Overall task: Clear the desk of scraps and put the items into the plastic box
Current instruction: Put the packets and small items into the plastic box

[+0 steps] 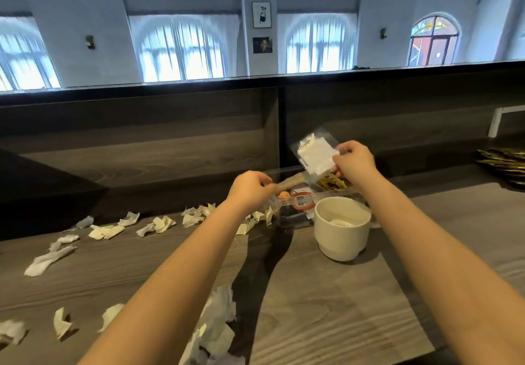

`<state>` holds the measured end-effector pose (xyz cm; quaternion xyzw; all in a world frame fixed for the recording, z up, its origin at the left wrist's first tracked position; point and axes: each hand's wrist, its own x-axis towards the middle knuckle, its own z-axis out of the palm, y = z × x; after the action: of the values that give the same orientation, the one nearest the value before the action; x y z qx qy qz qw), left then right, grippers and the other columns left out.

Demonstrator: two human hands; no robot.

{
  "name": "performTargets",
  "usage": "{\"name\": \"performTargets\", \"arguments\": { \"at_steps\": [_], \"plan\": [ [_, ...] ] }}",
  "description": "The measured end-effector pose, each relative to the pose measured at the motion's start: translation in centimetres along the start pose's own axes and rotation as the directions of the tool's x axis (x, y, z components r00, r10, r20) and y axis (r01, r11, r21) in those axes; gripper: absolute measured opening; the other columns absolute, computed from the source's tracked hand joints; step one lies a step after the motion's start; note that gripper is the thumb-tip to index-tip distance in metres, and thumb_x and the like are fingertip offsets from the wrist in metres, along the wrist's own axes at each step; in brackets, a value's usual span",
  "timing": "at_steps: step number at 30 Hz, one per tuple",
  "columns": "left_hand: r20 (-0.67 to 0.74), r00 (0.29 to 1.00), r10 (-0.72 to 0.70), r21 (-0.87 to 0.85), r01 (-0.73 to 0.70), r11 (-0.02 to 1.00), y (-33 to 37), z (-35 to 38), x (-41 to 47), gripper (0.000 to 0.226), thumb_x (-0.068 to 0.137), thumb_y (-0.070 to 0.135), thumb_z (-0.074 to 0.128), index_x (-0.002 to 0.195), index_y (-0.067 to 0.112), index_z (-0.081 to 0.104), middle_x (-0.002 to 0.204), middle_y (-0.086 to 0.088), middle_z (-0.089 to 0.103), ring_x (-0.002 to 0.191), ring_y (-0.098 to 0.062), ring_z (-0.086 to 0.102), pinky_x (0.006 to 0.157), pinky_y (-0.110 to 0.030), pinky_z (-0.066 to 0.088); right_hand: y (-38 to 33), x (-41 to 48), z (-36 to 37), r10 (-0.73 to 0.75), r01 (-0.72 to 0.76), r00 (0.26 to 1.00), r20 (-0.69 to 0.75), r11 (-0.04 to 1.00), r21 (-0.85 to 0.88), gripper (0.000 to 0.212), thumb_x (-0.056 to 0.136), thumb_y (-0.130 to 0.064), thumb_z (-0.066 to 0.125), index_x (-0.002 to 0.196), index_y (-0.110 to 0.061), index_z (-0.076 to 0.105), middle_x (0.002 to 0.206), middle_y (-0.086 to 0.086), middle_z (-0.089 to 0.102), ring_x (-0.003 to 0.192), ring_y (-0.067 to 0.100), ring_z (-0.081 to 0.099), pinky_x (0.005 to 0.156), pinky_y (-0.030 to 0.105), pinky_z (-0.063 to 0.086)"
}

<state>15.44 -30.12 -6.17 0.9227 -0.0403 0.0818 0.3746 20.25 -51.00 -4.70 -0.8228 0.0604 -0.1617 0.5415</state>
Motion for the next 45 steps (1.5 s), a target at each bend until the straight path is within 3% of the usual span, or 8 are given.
{"name": "performTargets", "arguments": {
  "at_steps": [3,6,8,14,18,27,33,45],
  "plan": [
    [0.075,0.997,-0.024,0.098,0.016,0.995,-0.5,1.3,-0.1,0.038,0.092,0.032,0.055,0.126,0.016,0.056,0.096,0.003,0.061,0.072,-0.006,0.056,0.059,-0.02,0.045,1.6,0.2,-0.4,0.012,-0.01,1.0,0.003,0.938,-0.347,0.03,0.088,-0.01,0.057,0.118,-0.015,0.053,0.114,0.011,0.062,0.101,0.026,0.059,0.078,0.036,0.05],
    [0.075,0.997,-0.029,0.131,0.019,0.991,-0.6,1.6,0.0,0.039,0.093,0.032,0.053,0.129,0.016,0.055,0.084,0.004,0.057,0.063,-0.006,0.052,0.052,-0.02,0.04,1.6,-0.6,0.1,-0.112,0.087,0.994,0.016,0.673,-0.735,0.039,0.087,-0.016,0.059,0.124,-0.015,0.047,0.119,0.012,0.057,0.11,0.029,0.053,0.084,0.039,0.048],
    [0.084,0.996,-0.026,0.153,0.013,0.988,-0.6,1.4,0.0,0.04,0.093,0.033,0.053,0.129,0.016,0.055,0.081,0.004,0.057,0.063,-0.007,0.051,0.052,-0.021,0.04,1.6,-0.6,0.7,-0.24,0.185,0.969,0.059,0.546,-0.817,0.046,0.087,-0.02,0.061,0.13,-0.019,0.045,0.128,0.011,0.05,0.119,0.03,0.046,0.092,0.041,0.044],
    [0.102,0.995,0.01,0.203,-0.031,0.979,-0.8,1.2,0.1,0.036,0.093,0.033,0.052,0.125,0.017,0.059,0.099,-0.002,0.065,0.074,-0.011,0.059,0.066,-0.026,0.049,1.1,-0.7,1.0,-0.02,0.377,0.865,0.502,0.685,-0.623,0.032,0.099,-0.027,0.044,0.127,-0.02,0.057,0.132,0.006,0.055,0.118,0.023,0.052,0.098,0.036,0.042],
    [0.13,0.991,0.019,0.262,-0.053,0.964,-0.4,0.8,-0.2,0.036,0.094,0.034,0.051,0.125,0.017,0.058,0.104,-0.002,0.064,0.083,-0.013,0.061,0.075,-0.028,0.052,0.7,-0.8,1.3,0.006,0.346,0.871,0.491,0.701,-0.624,0.034,0.098,-0.029,0.044,0.129,-0.018,0.056,0.132,0.007,0.056,0.118,0.022,0.052,0.099,0.036,0.042],
    [0.062,0.997,0.045,0.325,-0.063,0.944,-0.2,-4.0,-3.4,0.046,0.093,0.031,0.052,0.136,0.016,0.045,0.136,-0.005,0.051,0.12,-0.019,0.052,0.088,-0.027,0.042,-3.4,-6.8,3.5,-0.212,0.453,0.849,0.483,0.763,-0.462,0.039,0.096,-0.026,0.05,0.134,-0.021,0.049,0.132,0.005,0.054,0.114,0.022,0.054,0.089,0.034,0.047],
    [-0.056,0.998,0.013,0.338,0.007,0.941,-2.3,-8.4,-7.6,0.037,0.093,0.029,0.052,0.127,0.014,0.054,0.129,-0.006,0.056,0.114,-0.019,0.054,0.086,-0.027,0.042,-6.0,-13.3,6.4,-0.357,0.597,0.788,0.501,0.64,-0.483,0.035,0.095,-0.028,0.052,0.129,-0.021,0.053,0.132,0.003,0.055,0.118,0.021,0.052,0.096,0.038,0.047],
    [-0.211,0.974,-0.084,0.278,0.142,0.95,-12.1,-14.2,-20.8,0.028,0.092,0.029,0.054,0.115,0.016,0.063,0.126,-0.002,0.058,0.114,-0.018,0.054,0.09,-0.03,0.043,-8.8,-26.4,14.0,-0.379,0.662,0.689,0.618,0.675,-0.325,0.033,0.094,-0.028,0.049,0.125,-0.02,0.056,0.129,0.003,0.057,0.114,0.023,0.054,0.095,0.042,0.047]
  ]
}}
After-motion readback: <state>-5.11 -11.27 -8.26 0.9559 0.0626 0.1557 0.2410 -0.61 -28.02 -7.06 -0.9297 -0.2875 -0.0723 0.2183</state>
